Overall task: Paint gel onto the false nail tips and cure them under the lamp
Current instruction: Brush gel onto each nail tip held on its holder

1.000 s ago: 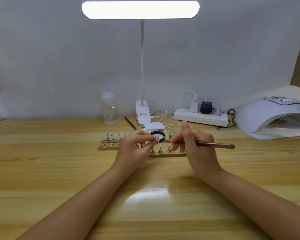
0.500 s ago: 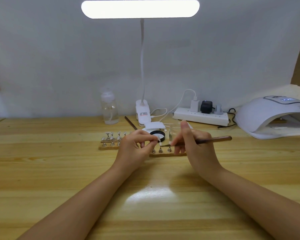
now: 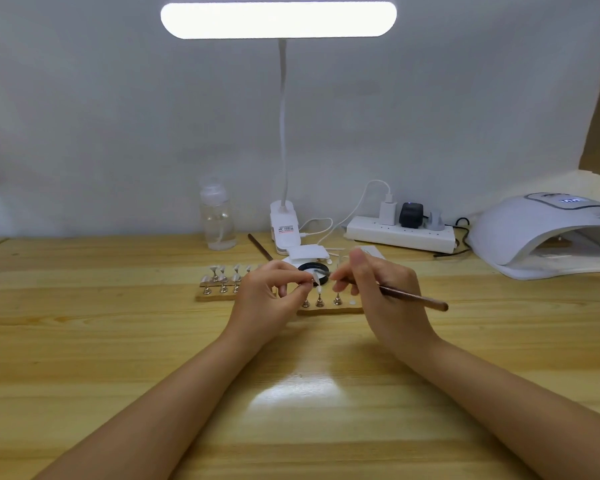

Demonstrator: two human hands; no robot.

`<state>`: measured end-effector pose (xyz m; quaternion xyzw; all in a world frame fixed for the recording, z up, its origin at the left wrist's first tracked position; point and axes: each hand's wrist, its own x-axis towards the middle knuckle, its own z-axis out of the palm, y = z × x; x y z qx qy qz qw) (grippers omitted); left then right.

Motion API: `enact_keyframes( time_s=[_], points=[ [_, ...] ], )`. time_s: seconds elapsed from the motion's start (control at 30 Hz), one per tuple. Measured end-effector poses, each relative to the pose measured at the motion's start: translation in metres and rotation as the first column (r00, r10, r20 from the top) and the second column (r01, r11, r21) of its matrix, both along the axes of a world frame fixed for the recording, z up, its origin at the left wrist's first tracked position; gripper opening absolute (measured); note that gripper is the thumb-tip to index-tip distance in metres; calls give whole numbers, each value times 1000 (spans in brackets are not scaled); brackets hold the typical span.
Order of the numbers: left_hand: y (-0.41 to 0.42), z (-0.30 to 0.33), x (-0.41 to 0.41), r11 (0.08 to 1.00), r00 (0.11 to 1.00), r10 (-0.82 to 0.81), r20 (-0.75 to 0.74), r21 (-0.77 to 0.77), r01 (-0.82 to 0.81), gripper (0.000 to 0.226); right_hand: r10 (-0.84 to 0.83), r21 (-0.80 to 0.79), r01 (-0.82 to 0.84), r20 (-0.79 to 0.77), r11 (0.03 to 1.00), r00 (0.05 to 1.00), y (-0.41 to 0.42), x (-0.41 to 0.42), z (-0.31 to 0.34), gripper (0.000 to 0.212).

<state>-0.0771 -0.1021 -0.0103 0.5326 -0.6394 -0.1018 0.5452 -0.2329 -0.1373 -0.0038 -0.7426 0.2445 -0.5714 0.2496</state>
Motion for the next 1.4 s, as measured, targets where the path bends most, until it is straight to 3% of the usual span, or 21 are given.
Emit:
enact_keyframes(
  time_s=[0.13,0.33,0.6,0.77,0.93,1.07,1.2,1.33,1.4],
  points=[
    [-1,0,0,1000,1000,10,-5,2,-10,15,8,153,-20,77,988,997,2,-2,0,55],
    [0,1,1,1000,999,-2,-44,-29,0,15,-14,88,3,124,996,992,3,-2,2,38],
    [0,0,1,999,999,6,-46,-45,-9,17,1,-73,0,16,997,1000,1,2,-3,41],
    [-1,0,1,999,998,9,-62,-43,-12,18,52,15,-53,52,998,997,3,1,-5,45],
    [0,1,0,1000,999,15,-46,-25,-16,12,14,-49,-13,21,999,1000,2,2,-3,42],
    [0,1,1,1000,998,25,-50,-7,-26,11,63,63,-67,72,996,995,4,2,-5,47],
    [1,2,1,1000,999,22,-47,-2,-22,15,20,-42,-18,33,999,999,2,2,-2,41],
    [1,2,0,1000,998,12,-62,4,-12,18,56,67,-61,77,996,995,2,1,-5,47],
    [1,2,-1,1000,997,8,-71,3,-8,19,34,27,-37,85,999,996,2,0,-5,43]
  ],
)
